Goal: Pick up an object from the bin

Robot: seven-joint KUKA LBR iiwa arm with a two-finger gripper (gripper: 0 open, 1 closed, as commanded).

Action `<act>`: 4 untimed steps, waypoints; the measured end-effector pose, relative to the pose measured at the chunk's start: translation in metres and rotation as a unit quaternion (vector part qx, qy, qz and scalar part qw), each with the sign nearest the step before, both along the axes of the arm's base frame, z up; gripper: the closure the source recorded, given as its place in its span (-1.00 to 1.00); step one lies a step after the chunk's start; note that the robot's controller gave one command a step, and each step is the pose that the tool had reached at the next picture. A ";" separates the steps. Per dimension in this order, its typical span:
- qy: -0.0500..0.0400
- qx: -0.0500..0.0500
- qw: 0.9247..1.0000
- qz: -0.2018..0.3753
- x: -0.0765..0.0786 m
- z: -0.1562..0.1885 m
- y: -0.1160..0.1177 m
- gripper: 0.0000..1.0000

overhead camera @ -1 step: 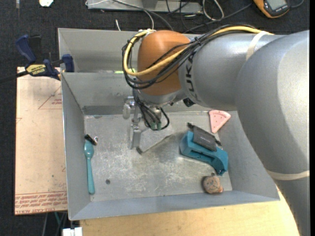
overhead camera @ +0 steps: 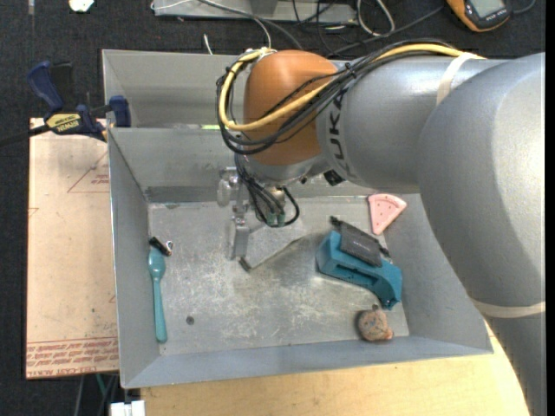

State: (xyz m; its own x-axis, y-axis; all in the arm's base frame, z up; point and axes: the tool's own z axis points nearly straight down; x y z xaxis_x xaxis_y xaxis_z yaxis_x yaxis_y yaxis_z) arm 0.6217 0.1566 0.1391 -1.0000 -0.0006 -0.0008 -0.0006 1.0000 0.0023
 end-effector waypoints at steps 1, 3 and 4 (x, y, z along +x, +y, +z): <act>-0.001 0.001 1.000 0.015 -0.044 -0.052 -0.044 -1.00; -0.001 0.001 0.996 0.091 -0.055 -0.072 -0.065 -1.00; -0.004 0.001 0.993 0.119 -0.025 -0.063 -0.132 1.00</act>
Offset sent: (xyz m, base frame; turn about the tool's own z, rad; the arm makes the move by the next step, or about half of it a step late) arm -0.0554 -0.0768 -0.0599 -0.2105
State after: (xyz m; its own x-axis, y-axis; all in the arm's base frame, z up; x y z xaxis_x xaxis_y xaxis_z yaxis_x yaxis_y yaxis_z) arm 0.5965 0.0247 0.0759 -0.9716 -0.2363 -0.0099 -0.2363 0.9717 0.0036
